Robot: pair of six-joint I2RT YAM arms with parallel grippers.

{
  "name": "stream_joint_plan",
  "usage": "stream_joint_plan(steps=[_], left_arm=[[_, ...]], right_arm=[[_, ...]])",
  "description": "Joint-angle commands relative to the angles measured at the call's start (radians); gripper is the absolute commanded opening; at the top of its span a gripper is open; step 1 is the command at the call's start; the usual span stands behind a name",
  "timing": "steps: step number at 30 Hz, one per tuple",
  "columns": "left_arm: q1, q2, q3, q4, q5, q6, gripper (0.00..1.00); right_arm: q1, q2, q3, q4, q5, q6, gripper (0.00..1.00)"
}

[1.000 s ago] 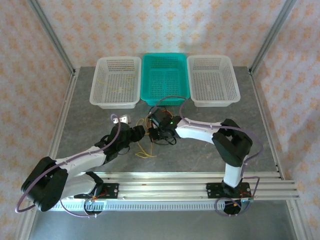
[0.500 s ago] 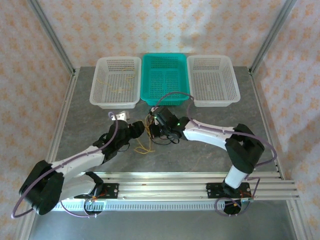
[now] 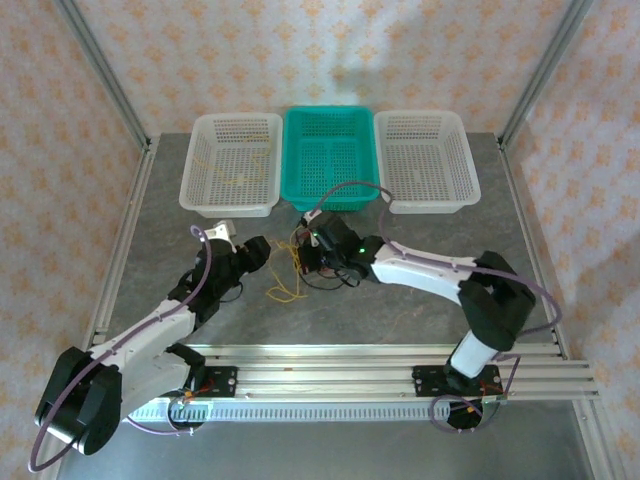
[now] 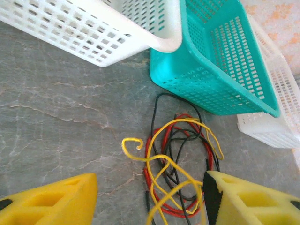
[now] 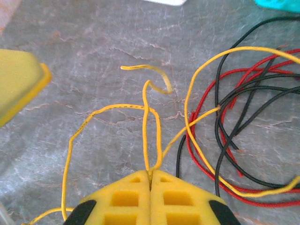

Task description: Untangle the cables

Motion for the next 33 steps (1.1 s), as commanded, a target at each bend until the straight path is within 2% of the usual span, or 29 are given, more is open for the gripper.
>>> stream_joint_plan(steps=[1, 8, 14, 21, 26, 29, 33], left_arm=[[0.006, 0.002, 0.066, -0.003, 0.026, 0.054, 0.62], [0.014, -0.018, 0.118, -0.019, -0.029, 0.11, 0.62], [0.017, -0.023, 0.148, -0.006, -0.031, 0.177, 0.62], [0.017, -0.031, 0.149, 0.069, 0.04, 0.274, 0.58], [0.015, -0.002, 0.121, 0.199, 0.188, 0.399, 0.53], [0.015, 0.03, 0.102, 0.277, 0.232, 0.405, 0.54], [0.014, 0.087, 0.094, 0.354, 0.285, 0.379, 0.54]], right_arm=[[0.004, -0.102, -0.047, 0.039, 0.079, -0.015, 0.0], [0.004, -0.262, -0.105, 0.012, 0.277, -0.007, 0.0], [0.002, -0.343, -0.148, 0.031, 0.313, -0.121, 0.0], [-0.003, -0.399, -0.107, -0.074, 0.334, -0.176, 0.0], [-0.005, -0.453, -0.157, -0.072, 0.365, -0.225, 0.0], [-0.014, -0.488, -0.193, -0.07, 0.38, -0.272, 0.0], [-0.056, -0.513, -0.23, -0.077, 0.339, -0.311, 0.0]])
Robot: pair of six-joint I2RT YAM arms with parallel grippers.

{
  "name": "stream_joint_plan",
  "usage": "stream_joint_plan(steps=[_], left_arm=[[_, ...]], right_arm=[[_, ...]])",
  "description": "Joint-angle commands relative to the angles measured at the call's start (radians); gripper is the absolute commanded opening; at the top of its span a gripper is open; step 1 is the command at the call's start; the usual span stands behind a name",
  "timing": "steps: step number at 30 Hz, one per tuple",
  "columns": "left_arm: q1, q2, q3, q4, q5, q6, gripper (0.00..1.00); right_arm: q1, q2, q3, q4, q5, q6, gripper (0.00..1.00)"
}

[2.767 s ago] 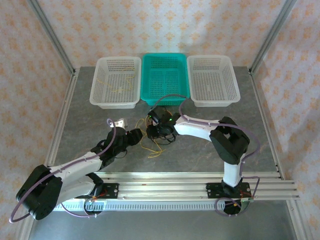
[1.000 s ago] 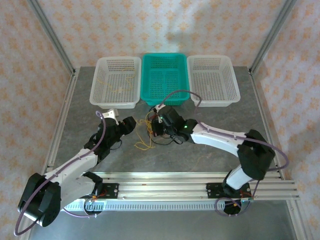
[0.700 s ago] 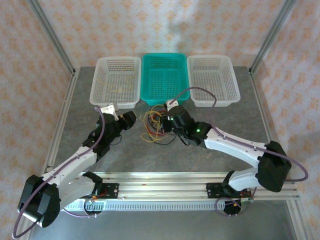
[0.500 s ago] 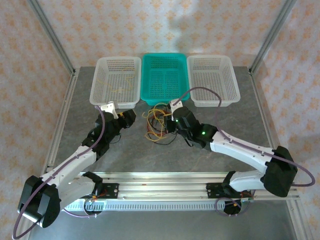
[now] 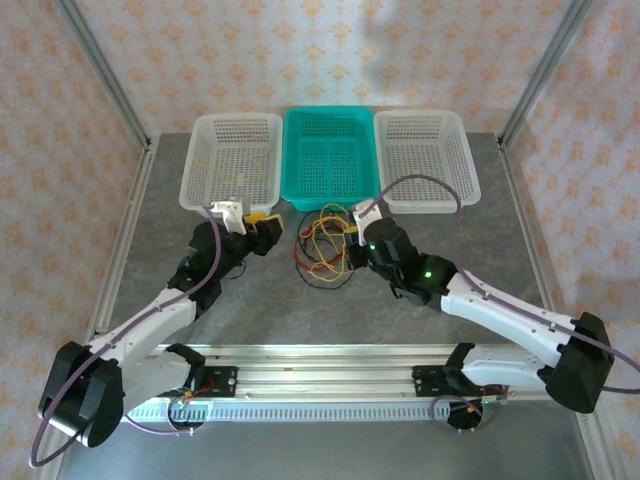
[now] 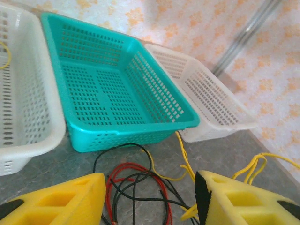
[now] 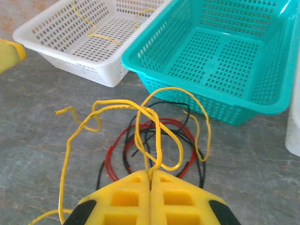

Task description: Untangle the cables

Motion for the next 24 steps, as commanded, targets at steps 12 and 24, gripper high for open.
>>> stream_joint_plan(steps=[12, 24], left_arm=[[-0.009, 0.057, -0.021, 0.12, 0.107, 0.026, 0.54], [-0.012, -0.018, -0.059, 0.123, 0.126, 0.023, 0.54]], right_arm=[[-0.069, 0.106, -0.051, 0.061, -0.201, 0.006, 0.0], [-0.068, 0.111, -0.054, 0.112, -0.224, 0.02, 0.0]])
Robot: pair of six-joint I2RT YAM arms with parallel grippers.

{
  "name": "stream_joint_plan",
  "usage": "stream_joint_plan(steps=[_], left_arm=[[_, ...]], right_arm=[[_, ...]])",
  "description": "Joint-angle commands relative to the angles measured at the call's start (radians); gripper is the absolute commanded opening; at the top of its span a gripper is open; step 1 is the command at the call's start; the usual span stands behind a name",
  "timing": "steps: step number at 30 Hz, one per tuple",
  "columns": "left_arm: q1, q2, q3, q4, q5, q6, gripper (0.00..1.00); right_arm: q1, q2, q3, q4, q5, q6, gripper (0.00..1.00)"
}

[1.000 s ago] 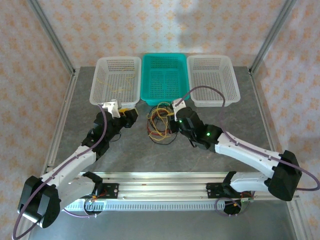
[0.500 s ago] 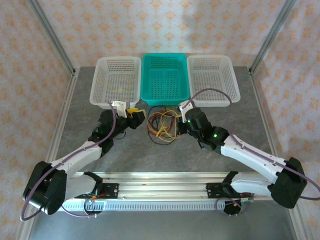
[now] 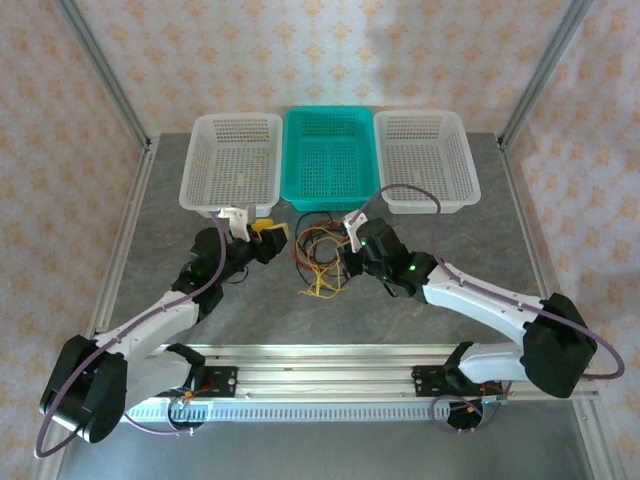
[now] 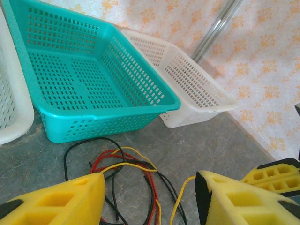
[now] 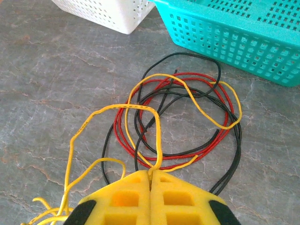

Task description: Untangle the cables

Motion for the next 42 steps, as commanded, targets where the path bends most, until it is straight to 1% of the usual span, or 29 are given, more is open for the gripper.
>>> stream_joint_plan(steps=[1, 4, 8, 12, 18, 23, 26, 29, 36, 39, 42], left_arm=[[-0.015, -0.023, 0.004, 0.046, 0.035, 0.015, 0.54], [-0.045, -0.017, 0.033, 0.025, 0.038, 0.034, 0.54], [-0.098, 0.0, 0.095, -0.041, 0.036, 0.088, 0.54], [-0.136, 0.012, 0.144, -0.075, 0.043, 0.116, 0.54], [-0.155, 0.04, 0.189, -0.086, 0.08, 0.128, 0.53], [-0.173, 0.075, 0.208, -0.127, 0.059, 0.155, 0.53], [-0.182, 0.098, 0.206, -0.123, 0.053, 0.145, 0.52], [-0.191, 0.114, 0.193, -0.109, 0.036, 0.127, 0.52], [-0.217, 0.102, 0.129, -0.079, -0.017, 0.081, 0.5], [-0.232, 0.1, 0.101, -0.071, -0.023, 0.066, 0.5], [-0.244, 0.1, 0.07, -0.057, -0.045, 0.054, 0.5]], right_arm=[[0.001, -0.052, -0.002, 0.046, 0.028, 0.021, 0.0], [0.001, -0.11, -0.007, 0.052, 0.089, 0.031, 0.0], [0.001, -0.161, 0.008, 0.036, 0.155, 0.033, 0.0], [0.001, -0.16, 0.062, -0.038, 0.213, 0.024, 0.0], [0.001, -0.158, 0.101, -0.096, 0.257, 0.033, 0.0], [-0.002, -0.135, 0.091, -0.107, 0.265, 0.062, 0.0], [-0.005, -0.103, 0.079, -0.11, 0.264, 0.098, 0.0], [-0.009, -0.086, 0.049, -0.076, 0.258, 0.146, 0.0], [-0.018, 0.014, 0.025, -0.042, 0.259, 0.236, 0.0], [-0.019, 0.035, 0.03, -0.053, 0.267, 0.25, 0.0], [-0.019, 0.042, 0.018, -0.047, 0.248, 0.254, 0.0]])
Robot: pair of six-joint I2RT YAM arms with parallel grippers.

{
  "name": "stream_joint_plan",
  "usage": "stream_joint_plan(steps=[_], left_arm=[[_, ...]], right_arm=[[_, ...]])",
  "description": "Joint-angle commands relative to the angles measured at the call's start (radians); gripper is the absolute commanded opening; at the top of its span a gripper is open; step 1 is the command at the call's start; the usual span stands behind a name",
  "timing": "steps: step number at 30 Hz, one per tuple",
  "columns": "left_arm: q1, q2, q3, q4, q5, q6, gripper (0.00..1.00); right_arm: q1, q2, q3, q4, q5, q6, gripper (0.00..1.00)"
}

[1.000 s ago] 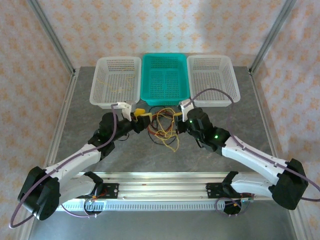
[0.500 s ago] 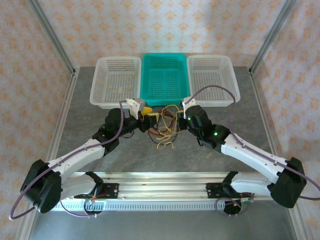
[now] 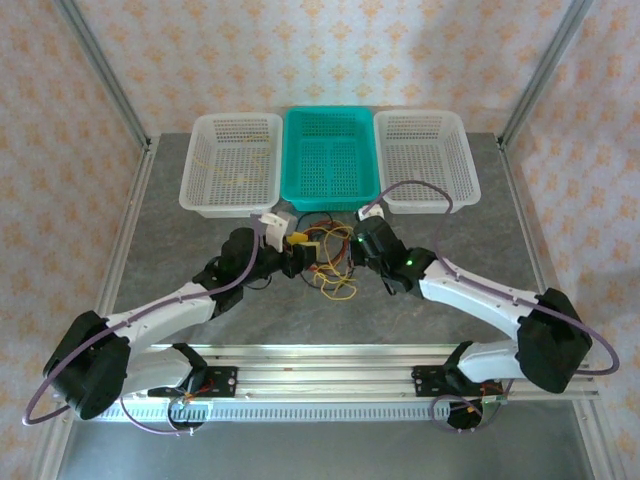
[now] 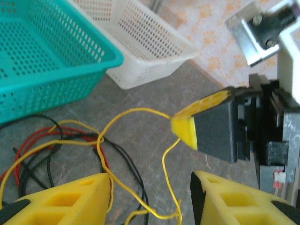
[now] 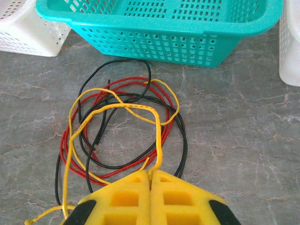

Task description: Untangle the cables

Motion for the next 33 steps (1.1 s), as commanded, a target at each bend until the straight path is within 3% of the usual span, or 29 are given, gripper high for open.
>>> stream_joint_plan(steps=[1, 15, 26, 33], left_arm=[[-0.014, -0.016, -0.039, 0.061, -0.045, -0.036, 0.5], [-0.016, -0.007, -0.149, 0.193, -0.095, -0.095, 0.52], [-0.029, 0.092, -0.218, 0.378, -0.072, -0.124, 0.52], [-0.036, 0.162, -0.252, 0.528, 0.01, -0.126, 0.62]], right_arm=[[-0.004, 0.003, -0.019, 0.026, 0.011, 0.036, 0.0], [-0.015, -0.109, -0.038, 0.027, 0.163, 0.103, 0.0], [-0.103, -0.182, -0.086, 0.055, 0.094, 0.171, 0.0], [-0.141, -0.218, -0.084, 0.019, 0.081, 0.158, 0.0]])
